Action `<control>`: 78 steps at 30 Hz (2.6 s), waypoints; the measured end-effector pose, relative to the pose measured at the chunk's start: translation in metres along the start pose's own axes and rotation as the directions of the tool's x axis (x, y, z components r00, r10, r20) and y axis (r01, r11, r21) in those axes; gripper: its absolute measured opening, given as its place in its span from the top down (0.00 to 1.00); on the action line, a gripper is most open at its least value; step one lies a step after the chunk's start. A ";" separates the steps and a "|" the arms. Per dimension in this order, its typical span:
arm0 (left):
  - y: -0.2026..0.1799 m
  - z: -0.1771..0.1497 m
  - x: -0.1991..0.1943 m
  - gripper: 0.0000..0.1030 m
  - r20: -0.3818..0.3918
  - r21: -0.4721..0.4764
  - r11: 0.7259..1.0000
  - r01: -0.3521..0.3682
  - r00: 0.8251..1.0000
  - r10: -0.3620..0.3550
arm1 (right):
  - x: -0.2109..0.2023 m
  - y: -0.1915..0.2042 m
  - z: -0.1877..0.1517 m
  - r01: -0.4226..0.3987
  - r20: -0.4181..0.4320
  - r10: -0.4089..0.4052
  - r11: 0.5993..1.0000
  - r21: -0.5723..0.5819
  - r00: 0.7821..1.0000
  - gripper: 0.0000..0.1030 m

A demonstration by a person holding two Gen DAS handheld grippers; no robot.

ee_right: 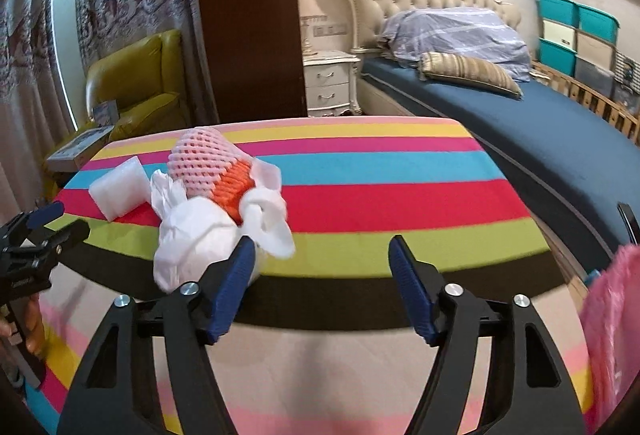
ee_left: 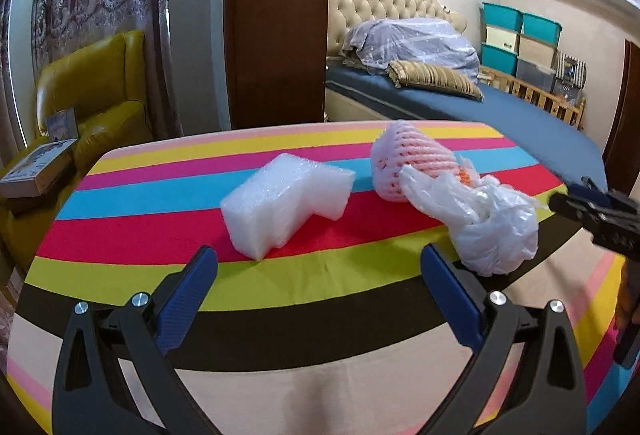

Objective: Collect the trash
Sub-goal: 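Grasp the knotted white tissue with the right tool while the left tool grasps the white plastic bag, then carry the tissue and plastic bag to the pink wastebasket and release both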

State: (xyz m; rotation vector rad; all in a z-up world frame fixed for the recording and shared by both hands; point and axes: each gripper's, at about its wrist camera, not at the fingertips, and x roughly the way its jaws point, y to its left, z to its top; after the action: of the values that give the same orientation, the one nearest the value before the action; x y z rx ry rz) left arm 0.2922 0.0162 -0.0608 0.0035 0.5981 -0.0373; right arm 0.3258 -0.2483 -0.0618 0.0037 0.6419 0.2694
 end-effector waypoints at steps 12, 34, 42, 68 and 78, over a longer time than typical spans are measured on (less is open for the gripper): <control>0.001 -0.002 0.011 0.05 -0.045 -0.028 0.999 0.026 0.999 -0.027 | 0.064 0.028 0.033 -0.111 -0.082 0.105 0.992 -0.067 0.991 0.57; -0.015 -0.002 -0.001 0.05 0.014 0.036 0.999 -0.038 0.999 0.037 | -0.001 0.009 0.001 -0.069 -0.026 0.068 0.996 -0.055 0.997 0.73; -0.060 -0.011 -0.013 0.05 -0.016 0.109 0.992 0.060 0.998 -0.058 | -0.042 -0.020 -0.037 -0.035 -0.005 0.035 0.999 -0.019 0.999 0.72; -0.146 0.018 0.057 0.46 -0.141 0.151 0.982 0.117 0.985 -0.096 | -0.081 -0.056 -0.062 -0.059 0.080 0.052 0.994 0.089 0.995 0.72; -0.143 0.007 0.031 0.66 -0.090 0.166 0.973 0.160 0.985 -0.146 | -0.080 -0.046 -0.062 -0.058 0.064 0.054 0.996 0.066 0.996 0.72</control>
State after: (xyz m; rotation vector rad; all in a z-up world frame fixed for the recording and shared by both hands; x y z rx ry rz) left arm 0.3166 -0.1276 -0.0715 0.1276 0.6698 -0.2398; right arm 0.2393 -0.3171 -0.0682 0.0953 0.5893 0.3004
